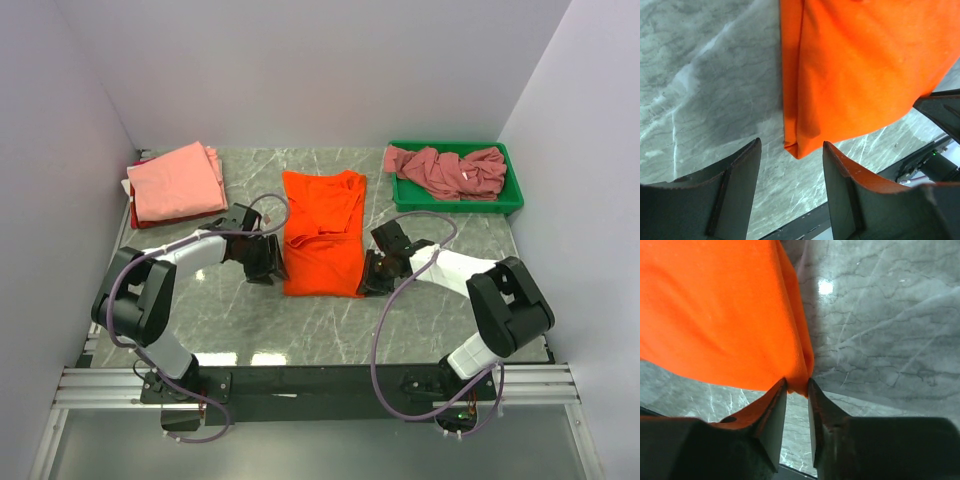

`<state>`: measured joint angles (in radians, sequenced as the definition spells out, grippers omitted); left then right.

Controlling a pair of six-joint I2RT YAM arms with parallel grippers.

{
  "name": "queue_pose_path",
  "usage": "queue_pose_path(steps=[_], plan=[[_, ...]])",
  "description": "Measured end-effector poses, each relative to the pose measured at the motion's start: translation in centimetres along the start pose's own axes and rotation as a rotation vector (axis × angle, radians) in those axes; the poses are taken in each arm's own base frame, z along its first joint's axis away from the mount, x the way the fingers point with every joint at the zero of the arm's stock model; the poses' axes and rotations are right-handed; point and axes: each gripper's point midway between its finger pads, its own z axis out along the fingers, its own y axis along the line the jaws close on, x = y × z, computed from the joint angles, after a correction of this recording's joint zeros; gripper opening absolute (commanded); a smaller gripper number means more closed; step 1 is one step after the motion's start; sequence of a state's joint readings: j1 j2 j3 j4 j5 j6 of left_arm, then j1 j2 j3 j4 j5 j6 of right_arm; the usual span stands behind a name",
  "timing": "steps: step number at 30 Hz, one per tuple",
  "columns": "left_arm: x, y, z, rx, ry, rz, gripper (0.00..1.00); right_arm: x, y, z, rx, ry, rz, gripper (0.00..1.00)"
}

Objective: Fold and stack the t-shirts
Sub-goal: Fold the tshirt

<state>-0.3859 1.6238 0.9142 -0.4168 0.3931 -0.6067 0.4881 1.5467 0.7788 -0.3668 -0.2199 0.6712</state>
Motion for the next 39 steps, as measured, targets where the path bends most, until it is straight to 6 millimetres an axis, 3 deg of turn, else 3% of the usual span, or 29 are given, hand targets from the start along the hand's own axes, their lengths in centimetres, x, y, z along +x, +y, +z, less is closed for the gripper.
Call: queue_pose_path(steps=[5,12,22,25,37,39], plan=[[0.7,0.2,0.3,-0.016,0.007,-0.001,0.56,0.1,0.2,0.1,-0.013,0.007,-0.001,0.14],[2.5,0.3,0.9,-0.034,0.041,-0.013,0.54,0.3,0.4,0.2,-0.028,0.017,-0.01,0.05],[3.4,-0.2,1.6,-0.039,0.043,-0.055,0.51,0.7,0.5,0.3,-0.047,0.031,-0.016,0.01],[3.4,-0.2,1.7,-0.043,0.035,-0.072,0.42,0.8,0.6,0.3,-0.053,0.034,-0.018,0.01],[3.5,0.1,2.1,-0.09,0.006,-0.127,0.27,0.8,0.6,0.2,-0.061,0.036,-0.048,0.0],[3.5,0.1,2.2,-0.098,0.002,-0.129,0.18,0.8,0.5,0.2,-0.061,0.036,-0.053,0.0]])
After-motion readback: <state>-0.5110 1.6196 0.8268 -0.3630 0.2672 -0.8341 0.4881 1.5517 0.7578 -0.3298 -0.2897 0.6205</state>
